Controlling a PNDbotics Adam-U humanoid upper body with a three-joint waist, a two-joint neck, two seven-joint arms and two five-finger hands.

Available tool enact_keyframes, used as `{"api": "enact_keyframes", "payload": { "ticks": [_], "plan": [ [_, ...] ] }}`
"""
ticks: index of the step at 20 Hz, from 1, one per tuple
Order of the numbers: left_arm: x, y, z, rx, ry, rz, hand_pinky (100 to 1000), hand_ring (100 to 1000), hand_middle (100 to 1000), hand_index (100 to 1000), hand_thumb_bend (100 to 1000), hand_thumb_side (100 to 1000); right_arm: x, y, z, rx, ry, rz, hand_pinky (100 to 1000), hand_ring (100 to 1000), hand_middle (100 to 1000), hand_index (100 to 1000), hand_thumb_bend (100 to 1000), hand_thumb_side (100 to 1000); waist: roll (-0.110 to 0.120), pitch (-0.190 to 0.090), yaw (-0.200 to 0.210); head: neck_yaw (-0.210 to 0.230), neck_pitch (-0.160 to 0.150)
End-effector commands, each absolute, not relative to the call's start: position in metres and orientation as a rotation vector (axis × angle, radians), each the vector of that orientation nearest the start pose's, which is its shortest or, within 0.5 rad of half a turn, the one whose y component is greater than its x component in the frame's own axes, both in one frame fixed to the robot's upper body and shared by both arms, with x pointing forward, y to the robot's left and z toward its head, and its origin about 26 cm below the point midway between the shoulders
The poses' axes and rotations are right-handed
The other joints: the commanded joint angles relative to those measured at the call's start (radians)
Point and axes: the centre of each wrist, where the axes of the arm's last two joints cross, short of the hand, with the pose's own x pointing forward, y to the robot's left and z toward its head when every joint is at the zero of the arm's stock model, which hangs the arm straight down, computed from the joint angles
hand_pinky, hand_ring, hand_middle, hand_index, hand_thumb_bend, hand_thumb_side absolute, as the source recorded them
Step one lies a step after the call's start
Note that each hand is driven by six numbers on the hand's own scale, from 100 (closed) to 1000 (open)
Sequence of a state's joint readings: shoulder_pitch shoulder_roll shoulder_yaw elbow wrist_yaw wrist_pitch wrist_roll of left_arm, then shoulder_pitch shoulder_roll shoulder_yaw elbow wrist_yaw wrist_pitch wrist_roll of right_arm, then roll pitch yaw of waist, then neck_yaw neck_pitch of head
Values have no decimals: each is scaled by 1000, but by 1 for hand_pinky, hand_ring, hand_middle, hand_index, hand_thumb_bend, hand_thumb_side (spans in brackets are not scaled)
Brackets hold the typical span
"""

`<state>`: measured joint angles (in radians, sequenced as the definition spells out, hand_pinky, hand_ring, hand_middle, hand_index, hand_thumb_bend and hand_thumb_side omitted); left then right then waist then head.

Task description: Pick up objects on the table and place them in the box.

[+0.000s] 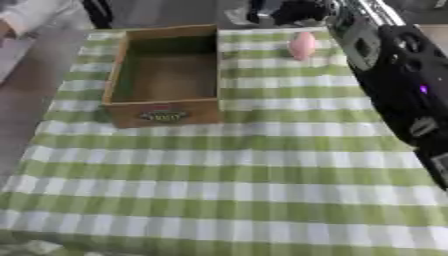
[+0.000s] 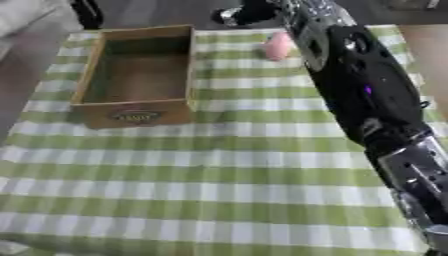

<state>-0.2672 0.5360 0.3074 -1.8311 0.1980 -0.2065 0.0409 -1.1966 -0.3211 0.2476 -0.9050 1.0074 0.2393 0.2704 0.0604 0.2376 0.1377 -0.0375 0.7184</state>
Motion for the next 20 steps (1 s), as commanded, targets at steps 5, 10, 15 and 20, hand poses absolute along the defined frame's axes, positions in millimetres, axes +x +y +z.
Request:
{"api": "enact_keyframes", "payload": {
  "ticks": [5, 10, 15, 20],
  "plan": [
    [297, 389, 230, 462, -2407, -171, 538, 481, 568, 852, 100, 862, 497, -189, 285, -1239, -1406, 1169, 833, 908, 847, 993, 767, 809, 2, -19, 2, 2, -12],
    [297, 389, 230, 462, -2406, -172, 538, 481, 567, 852, 100, 862, 498, -196, 284, -1246, -1382, 1142, 835, 910, 847, 995, 766, 805, 3, -19, 0, 4, -14],
    [297, 390, 229, 466, -2403, -173, 538, 480, 567, 851, 100, 863, 498, -204, 286, -1241, -1374, 1101, 839, 914, 846, 1000, 772, 793, 3, -18, -2, 5, -17],
    [297, 390, 229, 466, -2401, -176, 538, 480, 566, 851, 100, 863, 500, -206, 286, -1158, -1342, 1173, 866, 937, 839, 1000, 911, 487, 2, -17, -3, 6, -16]
  ]
}}
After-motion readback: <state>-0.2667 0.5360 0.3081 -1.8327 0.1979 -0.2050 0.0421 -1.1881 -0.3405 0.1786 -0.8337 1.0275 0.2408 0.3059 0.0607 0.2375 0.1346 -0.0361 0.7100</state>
